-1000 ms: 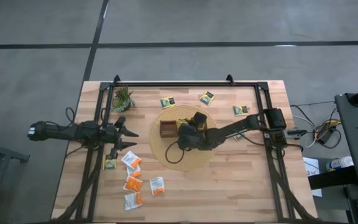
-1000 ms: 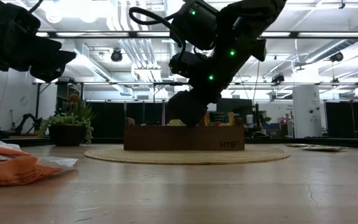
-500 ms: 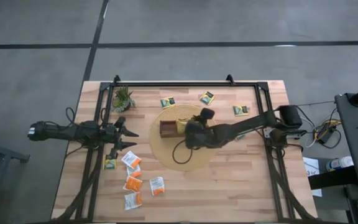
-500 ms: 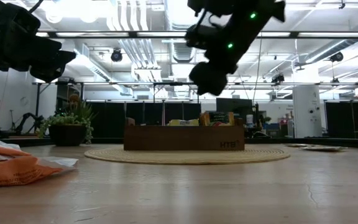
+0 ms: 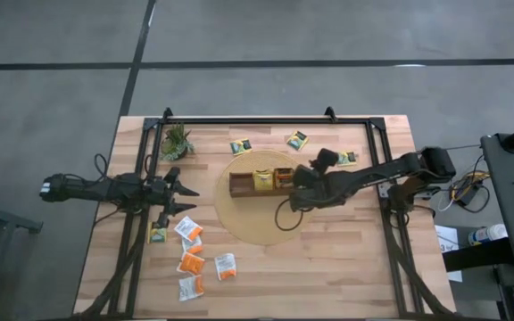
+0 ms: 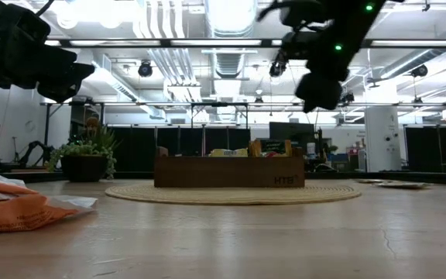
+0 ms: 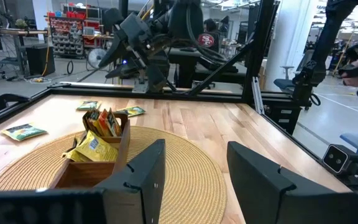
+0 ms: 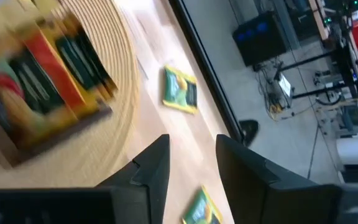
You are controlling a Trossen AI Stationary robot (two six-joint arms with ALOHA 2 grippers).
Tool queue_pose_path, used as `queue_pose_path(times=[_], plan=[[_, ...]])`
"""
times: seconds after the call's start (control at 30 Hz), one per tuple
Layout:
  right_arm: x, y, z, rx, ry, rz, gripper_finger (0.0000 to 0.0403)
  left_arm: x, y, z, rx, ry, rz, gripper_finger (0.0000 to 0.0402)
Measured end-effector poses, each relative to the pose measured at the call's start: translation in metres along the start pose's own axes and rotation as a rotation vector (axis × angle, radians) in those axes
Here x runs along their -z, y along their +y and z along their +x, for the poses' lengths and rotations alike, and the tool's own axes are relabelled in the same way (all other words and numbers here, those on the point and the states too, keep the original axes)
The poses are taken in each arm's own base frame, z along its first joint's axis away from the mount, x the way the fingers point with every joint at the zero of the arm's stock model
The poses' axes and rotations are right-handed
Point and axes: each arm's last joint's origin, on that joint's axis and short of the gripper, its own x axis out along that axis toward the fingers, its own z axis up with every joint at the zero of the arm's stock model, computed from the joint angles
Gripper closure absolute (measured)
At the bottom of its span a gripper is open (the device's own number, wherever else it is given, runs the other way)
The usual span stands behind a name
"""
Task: Pick & Place Tea
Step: Put the yellow tea bag into the middle section of the wooden organizer
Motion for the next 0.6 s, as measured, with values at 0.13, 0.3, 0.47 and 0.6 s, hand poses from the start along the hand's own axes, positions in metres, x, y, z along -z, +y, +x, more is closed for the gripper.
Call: queue_pose_path(times=[0.13, 0.3, 0.47, 0.6], plan=[[0.017, -0.013, -0.002, 0.000, -0.001, 0.032, 0.0281, 0.000, 0.000, 0.000, 0.000, 0.000, 0.000, 0.0235], [0.041, -0.033, -0.007, -0.010, -0.017, 0.118, 0.0287, 0.000, 0.000, 0.000, 0.000, 0.000, 0.000, 0.0235], [0.066, -0.056, -0.014, -0.045, -0.041, 0.287, 0.0292, 0.000, 0.000, 0.000, 0.000, 0.000, 0.000, 0.0235], [0.086, -0.070, -0.018, -0.148, -0.019, 0.437, 0.0289, 0.000, 0.000, 0.000, 0.000, 0.000, 0.000, 0.0235]])
